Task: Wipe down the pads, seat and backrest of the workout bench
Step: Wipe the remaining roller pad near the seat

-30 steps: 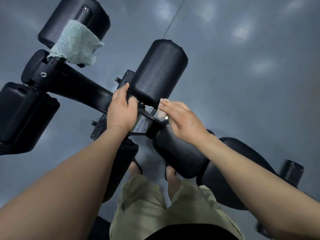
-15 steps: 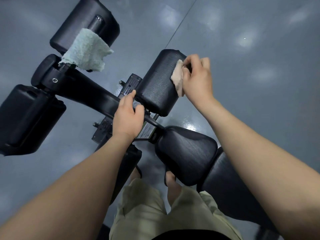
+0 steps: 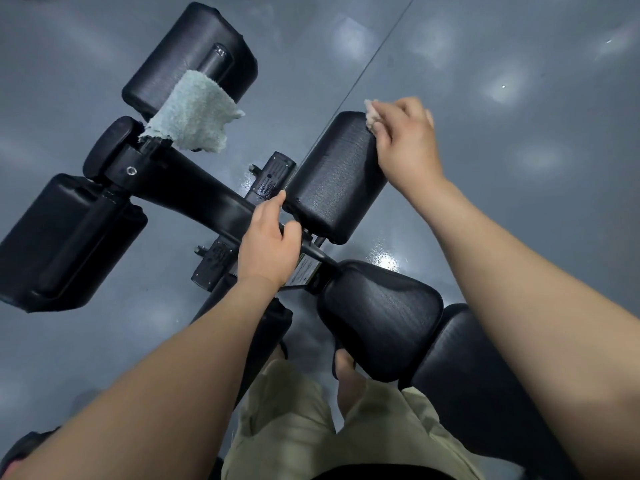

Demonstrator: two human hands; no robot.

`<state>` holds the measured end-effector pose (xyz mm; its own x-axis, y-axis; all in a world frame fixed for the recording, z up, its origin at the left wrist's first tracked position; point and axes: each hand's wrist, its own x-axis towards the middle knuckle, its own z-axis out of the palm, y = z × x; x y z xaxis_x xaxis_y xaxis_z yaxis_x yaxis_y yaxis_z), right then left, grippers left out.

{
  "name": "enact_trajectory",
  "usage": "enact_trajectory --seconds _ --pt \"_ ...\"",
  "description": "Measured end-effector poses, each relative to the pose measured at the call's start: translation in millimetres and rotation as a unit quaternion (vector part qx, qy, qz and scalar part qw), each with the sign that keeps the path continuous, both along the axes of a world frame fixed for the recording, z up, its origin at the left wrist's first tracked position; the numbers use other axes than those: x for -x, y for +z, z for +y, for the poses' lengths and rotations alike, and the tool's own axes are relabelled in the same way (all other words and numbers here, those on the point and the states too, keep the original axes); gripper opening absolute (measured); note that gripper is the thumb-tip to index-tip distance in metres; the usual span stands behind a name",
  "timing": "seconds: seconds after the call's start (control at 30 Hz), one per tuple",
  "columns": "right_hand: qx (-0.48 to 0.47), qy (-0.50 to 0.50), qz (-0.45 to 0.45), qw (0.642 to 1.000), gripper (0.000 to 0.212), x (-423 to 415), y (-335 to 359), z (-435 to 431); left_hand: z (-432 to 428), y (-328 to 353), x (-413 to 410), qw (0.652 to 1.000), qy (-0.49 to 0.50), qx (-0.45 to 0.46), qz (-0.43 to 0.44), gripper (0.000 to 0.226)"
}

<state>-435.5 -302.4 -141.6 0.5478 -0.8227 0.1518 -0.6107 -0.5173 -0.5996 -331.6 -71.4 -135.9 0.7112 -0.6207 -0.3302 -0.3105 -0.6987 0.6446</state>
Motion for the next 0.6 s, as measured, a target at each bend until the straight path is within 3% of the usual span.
enact_trajectory --seconds 0.3,0.6 --pt "0.075 0.054 -0.028 0.995 0.036 8 -11 51 0 3 -1 1.0 0.002 -0.006 0.011 0.054" --pt "0.085 0.11 -0.034 0.99 0.036 16 -11 99 1 1 -1 1.0 -0.004 0.001 0.006 0.055"
